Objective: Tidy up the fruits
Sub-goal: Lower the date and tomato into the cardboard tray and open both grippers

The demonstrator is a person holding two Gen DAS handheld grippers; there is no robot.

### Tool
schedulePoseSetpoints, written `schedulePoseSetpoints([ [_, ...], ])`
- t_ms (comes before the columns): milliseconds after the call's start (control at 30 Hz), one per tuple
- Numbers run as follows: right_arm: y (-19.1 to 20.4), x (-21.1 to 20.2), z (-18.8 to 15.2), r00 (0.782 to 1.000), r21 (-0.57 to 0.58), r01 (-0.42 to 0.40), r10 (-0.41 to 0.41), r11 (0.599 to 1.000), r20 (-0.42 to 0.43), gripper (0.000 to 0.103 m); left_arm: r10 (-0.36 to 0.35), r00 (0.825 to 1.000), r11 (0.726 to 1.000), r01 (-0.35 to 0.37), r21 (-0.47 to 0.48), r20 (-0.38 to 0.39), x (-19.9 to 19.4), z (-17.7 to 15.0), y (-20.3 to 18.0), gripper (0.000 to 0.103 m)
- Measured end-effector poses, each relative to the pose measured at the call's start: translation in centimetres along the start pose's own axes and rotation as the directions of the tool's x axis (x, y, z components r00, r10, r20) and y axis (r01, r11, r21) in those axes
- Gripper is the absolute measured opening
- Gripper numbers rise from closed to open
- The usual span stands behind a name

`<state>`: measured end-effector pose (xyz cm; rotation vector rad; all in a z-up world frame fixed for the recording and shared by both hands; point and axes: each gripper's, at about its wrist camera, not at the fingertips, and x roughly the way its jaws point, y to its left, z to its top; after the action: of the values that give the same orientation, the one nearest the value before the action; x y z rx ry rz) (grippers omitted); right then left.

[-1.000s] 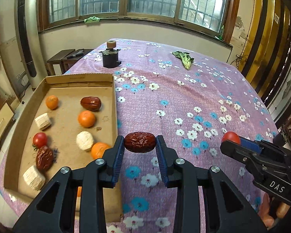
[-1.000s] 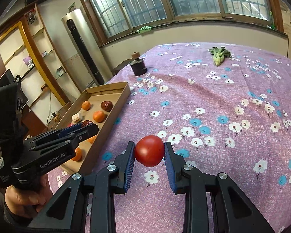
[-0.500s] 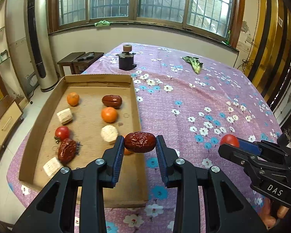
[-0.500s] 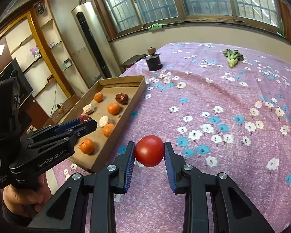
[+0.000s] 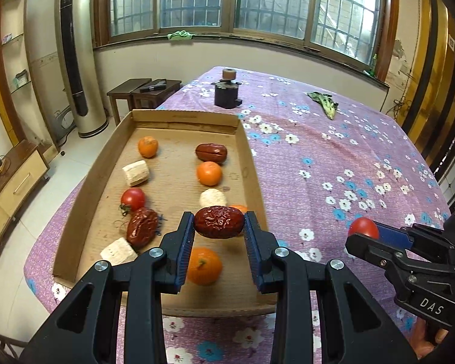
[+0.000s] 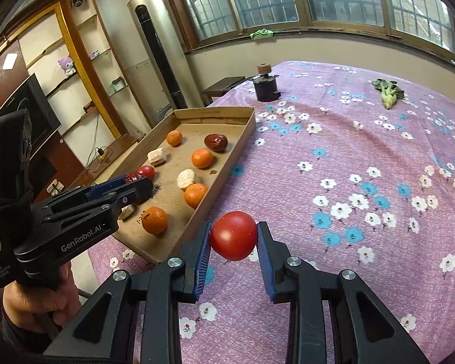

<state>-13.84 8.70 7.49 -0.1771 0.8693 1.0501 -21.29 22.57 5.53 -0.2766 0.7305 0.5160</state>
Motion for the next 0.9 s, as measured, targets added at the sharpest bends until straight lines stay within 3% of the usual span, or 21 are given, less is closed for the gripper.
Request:
schedulePoseSetpoints([
  [433,1.6,2.6,1.0,0.999,-0.037,-0.022,0.020,0.999,-0.033,0.030,0.010,1.000,0.999,-0.011,-0.038,-0.018,0.7,-0.3,2.4,0.030],
  [900,3.8,8.3,7.4,0.997,-0.084,-0.073,0.070,0.994,-0.033,0.030,0.051,0.998,0.982,-0.054,-0.184,-0.024,1.3,1.2,9.8,0.030],
])
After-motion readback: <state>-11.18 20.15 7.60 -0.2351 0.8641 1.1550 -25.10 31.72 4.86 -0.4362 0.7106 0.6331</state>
